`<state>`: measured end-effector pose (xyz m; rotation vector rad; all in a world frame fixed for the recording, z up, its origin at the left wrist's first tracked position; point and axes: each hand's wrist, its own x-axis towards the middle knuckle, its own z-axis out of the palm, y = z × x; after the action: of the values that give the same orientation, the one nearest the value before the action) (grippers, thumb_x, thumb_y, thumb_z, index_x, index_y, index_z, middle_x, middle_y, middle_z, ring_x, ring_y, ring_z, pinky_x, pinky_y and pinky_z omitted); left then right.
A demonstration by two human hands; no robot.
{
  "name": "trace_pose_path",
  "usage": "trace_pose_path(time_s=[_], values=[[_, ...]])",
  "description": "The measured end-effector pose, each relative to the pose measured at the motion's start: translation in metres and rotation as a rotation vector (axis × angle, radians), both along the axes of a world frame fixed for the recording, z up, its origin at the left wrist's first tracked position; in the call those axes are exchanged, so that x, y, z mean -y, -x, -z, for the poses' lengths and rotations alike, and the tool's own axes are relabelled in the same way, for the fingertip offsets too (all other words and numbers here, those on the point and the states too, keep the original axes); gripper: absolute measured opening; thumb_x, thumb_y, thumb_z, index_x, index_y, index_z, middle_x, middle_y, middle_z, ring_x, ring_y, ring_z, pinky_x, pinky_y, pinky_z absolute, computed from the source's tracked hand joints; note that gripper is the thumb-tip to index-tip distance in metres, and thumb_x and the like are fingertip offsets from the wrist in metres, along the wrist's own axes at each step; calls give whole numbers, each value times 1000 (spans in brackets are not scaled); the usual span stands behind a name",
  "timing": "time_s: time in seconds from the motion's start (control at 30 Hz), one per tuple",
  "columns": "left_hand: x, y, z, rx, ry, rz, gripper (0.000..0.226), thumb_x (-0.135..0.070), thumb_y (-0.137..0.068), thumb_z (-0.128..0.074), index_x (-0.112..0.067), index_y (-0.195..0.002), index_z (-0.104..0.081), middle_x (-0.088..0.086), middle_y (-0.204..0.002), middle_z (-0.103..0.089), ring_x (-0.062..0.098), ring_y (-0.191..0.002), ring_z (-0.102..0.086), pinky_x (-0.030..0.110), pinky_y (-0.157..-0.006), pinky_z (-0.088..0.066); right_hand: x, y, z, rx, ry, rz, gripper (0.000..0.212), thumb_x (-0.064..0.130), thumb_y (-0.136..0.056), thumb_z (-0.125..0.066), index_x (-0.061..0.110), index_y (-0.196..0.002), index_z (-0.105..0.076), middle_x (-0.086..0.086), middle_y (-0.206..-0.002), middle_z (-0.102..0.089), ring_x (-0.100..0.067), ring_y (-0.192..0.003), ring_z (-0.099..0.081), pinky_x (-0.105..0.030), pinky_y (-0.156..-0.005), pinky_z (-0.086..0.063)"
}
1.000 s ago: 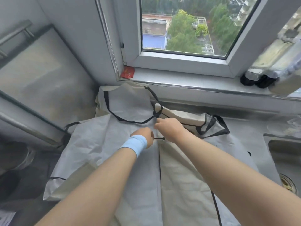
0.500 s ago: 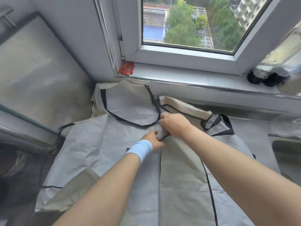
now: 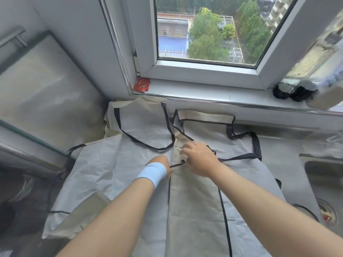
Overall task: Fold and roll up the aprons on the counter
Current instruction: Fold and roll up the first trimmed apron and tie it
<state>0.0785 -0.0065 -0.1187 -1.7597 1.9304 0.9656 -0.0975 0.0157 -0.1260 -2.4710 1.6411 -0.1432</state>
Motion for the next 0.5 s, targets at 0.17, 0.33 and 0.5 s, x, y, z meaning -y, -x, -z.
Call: trace_pose_path(time_s=[0.17,0.33,0.5], values=[[13,16,-29,-312,-126,-65,21,-30,-82,-62,-15,-68,-58,5,-62,-59,18,-44,-46,22,-48,-39,-21,15,11,-54,46,36,4,28,-75,-72,26,-72,-73,2,-73,-60,-27,-76,-57,-35,-66,-41],[15,47,-51,-528,-319,-101,15,-22,-91,-54,-16,-83,-66,1,-67,-58,18,-47,-52,23,-49,-37,-23,41,-12,86,-80,444,18,35,-96,-56,23,-97,-69,1,-93,-57,-25,-92,-54,-34,-67,-36],[-15,91,-41,-399,-343,67,19,-20,-92,-50,-17,-84,-67,-2,-65,-57,16,-47,-52,21,-47,-37,-54,101,-26,189,-276,795,20,31,-98,-48,24,-104,-65,0,-99,-70,-26,-94,-63,-34,-69,-46]])
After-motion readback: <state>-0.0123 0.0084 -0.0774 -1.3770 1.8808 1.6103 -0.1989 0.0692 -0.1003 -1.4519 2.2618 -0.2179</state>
